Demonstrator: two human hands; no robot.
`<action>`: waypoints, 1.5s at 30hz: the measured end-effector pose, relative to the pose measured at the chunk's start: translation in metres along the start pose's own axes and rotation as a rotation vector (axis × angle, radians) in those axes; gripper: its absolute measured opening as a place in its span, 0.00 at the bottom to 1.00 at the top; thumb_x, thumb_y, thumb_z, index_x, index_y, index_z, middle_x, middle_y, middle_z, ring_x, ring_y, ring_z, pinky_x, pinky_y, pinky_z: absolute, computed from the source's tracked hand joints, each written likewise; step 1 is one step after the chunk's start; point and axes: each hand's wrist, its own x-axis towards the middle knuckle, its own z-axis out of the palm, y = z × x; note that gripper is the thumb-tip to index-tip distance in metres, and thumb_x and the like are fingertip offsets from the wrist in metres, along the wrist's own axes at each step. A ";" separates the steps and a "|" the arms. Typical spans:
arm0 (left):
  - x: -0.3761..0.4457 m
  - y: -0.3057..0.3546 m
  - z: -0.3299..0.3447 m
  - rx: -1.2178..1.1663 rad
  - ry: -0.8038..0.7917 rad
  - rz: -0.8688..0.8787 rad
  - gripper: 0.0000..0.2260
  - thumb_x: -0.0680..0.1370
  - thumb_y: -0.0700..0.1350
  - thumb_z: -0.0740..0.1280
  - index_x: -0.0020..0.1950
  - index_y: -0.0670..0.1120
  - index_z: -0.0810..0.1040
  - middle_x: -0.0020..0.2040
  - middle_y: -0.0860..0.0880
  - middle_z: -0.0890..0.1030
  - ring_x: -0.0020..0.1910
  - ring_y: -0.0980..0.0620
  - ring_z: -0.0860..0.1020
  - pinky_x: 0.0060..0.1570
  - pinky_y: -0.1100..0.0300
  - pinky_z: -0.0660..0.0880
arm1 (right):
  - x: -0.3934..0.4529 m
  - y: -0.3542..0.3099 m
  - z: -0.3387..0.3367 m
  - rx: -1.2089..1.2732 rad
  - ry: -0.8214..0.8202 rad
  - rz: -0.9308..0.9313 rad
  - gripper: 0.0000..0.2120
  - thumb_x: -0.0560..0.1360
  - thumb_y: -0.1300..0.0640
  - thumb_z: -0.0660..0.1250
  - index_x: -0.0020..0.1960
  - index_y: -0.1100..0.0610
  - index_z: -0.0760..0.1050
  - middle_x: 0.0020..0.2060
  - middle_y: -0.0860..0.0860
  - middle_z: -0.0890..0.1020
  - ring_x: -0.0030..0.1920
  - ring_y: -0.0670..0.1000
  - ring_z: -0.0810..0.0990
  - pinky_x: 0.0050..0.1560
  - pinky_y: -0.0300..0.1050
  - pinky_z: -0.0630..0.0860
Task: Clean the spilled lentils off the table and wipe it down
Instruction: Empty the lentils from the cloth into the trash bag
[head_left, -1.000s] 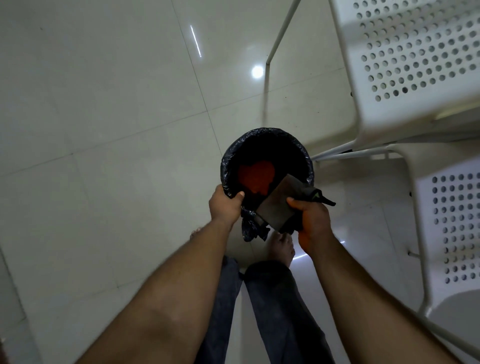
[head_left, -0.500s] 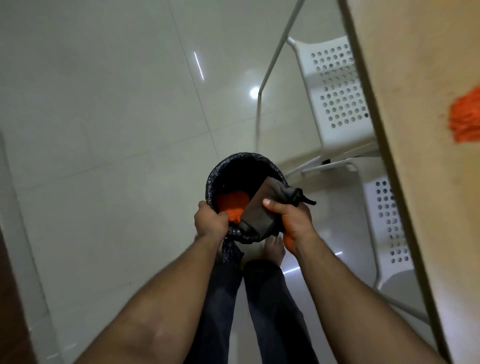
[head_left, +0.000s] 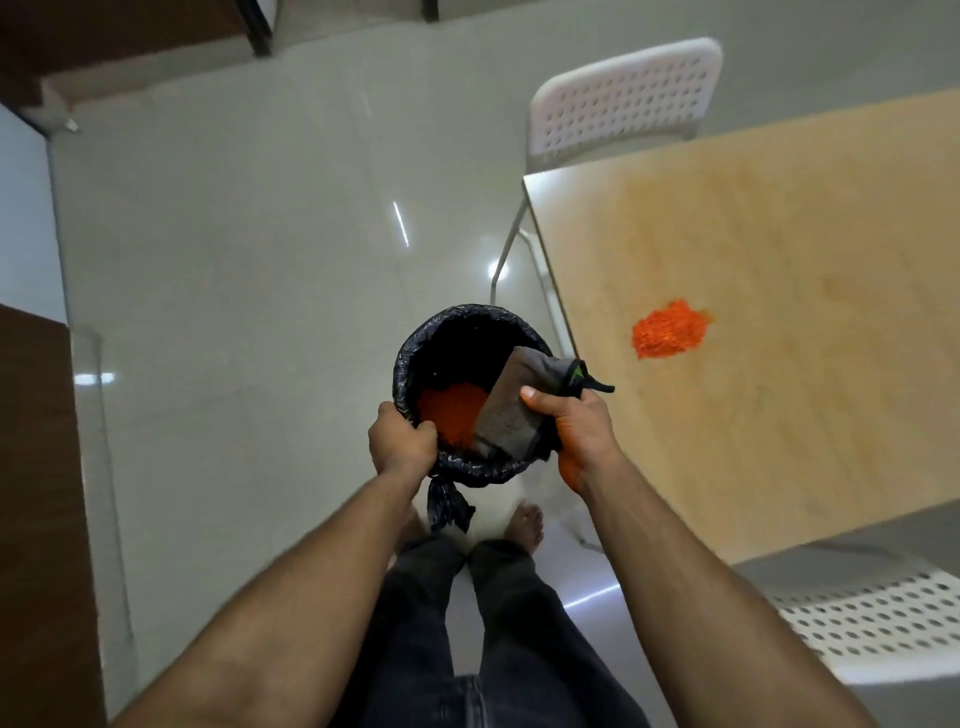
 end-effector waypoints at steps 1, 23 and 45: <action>-0.008 0.013 -0.003 -0.009 -0.001 0.022 0.12 0.75 0.40 0.70 0.56 0.41 0.73 0.47 0.44 0.78 0.43 0.42 0.77 0.43 0.53 0.73 | -0.006 -0.013 -0.007 0.010 0.006 -0.009 0.21 0.71 0.67 0.79 0.62 0.60 0.82 0.54 0.56 0.88 0.55 0.58 0.88 0.53 0.54 0.84; -0.061 0.083 0.066 -0.058 -0.041 0.037 0.09 0.73 0.39 0.69 0.52 0.43 0.76 0.45 0.45 0.79 0.43 0.43 0.79 0.45 0.47 0.82 | 0.015 -0.135 -0.174 -0.840 0.535 -0.297 0.25 0.73 0.56 0.78 0.68 0.58 0.78 0.59 0.56 0.84 0.59 0.59 0.82 0.51 0.45 0.75; -0.071 0.086 0.070 -0.124 -0.016 0.023 0.09 0.72 0.39 0.70 0.51 0.45 0.76 0.44 0.45 0.80 0.42 0.43 0.81 0.44 0.44 0.84 | 0.027 -0.102 -0.112 -1.029 0.246 -0.521 0.25 0.71 0.64 0.69 0.68 0.52 0.82 0.58 0.55 0.84 0.60 0.58 0.80 0.60 0.48 0.77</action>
